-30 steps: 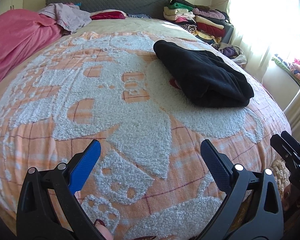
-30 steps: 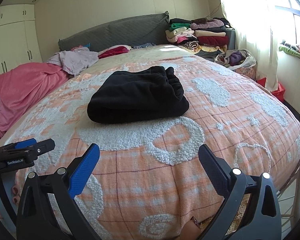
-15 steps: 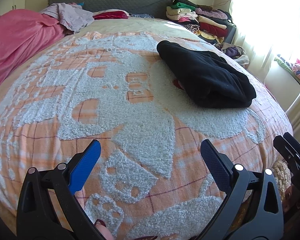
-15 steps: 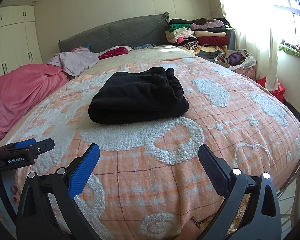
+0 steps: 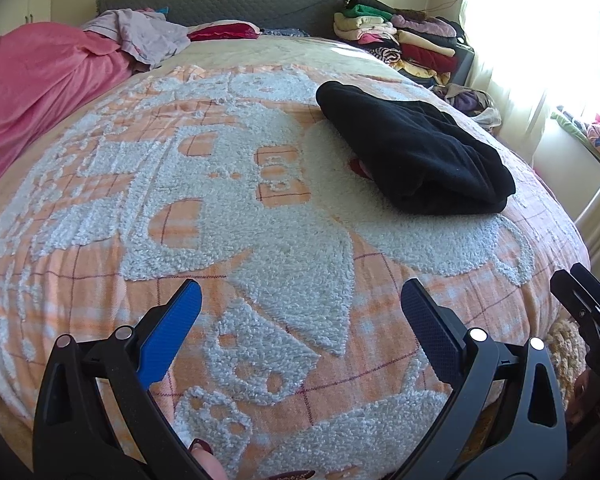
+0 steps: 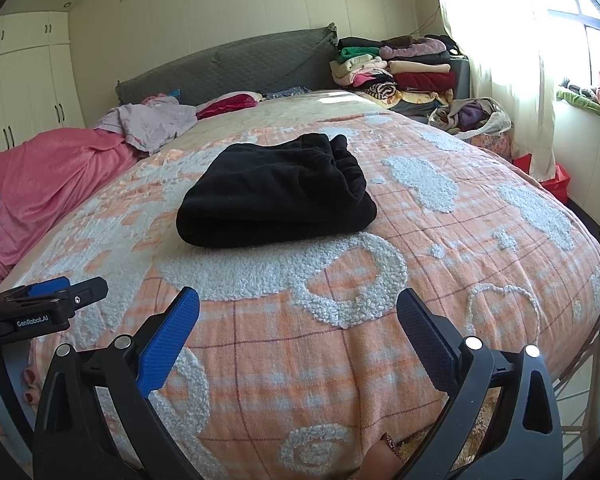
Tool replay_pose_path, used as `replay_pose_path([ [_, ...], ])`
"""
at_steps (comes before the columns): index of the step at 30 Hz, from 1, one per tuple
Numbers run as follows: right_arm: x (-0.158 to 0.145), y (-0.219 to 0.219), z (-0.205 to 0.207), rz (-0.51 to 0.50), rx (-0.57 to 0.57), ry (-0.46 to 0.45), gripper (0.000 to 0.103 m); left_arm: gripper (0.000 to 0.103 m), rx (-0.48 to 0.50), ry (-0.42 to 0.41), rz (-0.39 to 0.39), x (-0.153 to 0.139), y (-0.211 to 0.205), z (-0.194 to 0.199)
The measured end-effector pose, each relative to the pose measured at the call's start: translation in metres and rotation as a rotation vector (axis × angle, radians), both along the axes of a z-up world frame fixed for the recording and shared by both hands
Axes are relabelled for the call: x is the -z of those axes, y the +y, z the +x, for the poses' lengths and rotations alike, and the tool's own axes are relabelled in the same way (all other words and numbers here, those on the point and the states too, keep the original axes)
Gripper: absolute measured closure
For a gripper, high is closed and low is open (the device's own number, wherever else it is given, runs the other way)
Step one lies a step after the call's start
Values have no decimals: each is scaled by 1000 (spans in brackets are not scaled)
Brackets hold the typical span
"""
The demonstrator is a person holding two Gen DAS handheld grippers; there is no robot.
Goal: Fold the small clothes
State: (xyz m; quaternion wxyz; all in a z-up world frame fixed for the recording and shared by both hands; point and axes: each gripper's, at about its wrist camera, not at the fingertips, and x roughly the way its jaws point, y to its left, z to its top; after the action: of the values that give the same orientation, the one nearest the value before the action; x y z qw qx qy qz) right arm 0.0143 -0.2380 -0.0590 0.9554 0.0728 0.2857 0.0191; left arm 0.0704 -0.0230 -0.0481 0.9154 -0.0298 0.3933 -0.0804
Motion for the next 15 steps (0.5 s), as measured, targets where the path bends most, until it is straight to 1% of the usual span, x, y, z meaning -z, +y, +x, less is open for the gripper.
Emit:
replay_pose_path([
  [15, 1, -1, 0, 1, 5, 0, 5, 10, -2, 3, 7, 0, 1, -1],
])
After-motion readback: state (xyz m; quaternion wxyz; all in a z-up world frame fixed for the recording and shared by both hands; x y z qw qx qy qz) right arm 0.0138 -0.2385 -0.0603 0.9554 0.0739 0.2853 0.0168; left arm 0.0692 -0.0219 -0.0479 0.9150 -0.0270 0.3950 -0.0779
